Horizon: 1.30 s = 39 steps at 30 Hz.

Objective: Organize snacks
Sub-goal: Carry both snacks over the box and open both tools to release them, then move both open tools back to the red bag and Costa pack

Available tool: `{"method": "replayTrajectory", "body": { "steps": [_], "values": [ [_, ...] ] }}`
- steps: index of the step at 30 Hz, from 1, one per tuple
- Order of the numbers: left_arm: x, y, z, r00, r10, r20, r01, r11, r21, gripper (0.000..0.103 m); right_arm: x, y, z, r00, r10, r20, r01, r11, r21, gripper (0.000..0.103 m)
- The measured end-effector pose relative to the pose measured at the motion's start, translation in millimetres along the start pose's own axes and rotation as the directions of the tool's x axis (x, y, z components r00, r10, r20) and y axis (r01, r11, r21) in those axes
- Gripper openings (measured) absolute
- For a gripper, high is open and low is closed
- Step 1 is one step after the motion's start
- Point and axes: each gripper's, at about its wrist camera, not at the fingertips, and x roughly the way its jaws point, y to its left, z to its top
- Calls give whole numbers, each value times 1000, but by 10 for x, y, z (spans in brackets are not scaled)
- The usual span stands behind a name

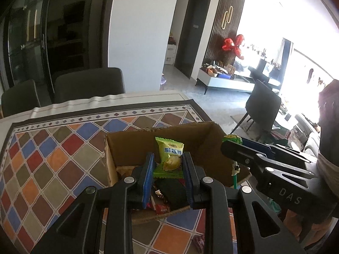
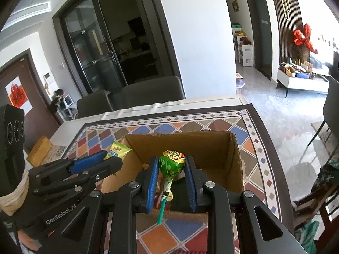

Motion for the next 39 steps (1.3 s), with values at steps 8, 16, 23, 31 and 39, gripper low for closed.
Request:
{"method": "replayTrajectory", "body": {
  "steps": [8,16,23,31,39],
  "values": [
    [-9,37,-32,998,68,13,-68,998,2,44,119,-23,18,996,-89,-5,89,996,9,44],
    [-250,-88,-264,996,71,60,-75,995,72,52,-177,-18,-263,986,-157,55,154,987,50,65],
    [-424,-188,-509,996,42,76,-53,988,145,57,-547,23,-571,951,-282,125,270,957,106,77],
    [-433,-369,-817,997,-52,49,34,952,303,59,-698,74,-1019,937,-346,55,339,935,104,78],
    [-277,-506,-1092,993,-120,-14,114,889,444,61,-673,56,-1421,922,-385,-47,388,913,125,77]
  ]
}}
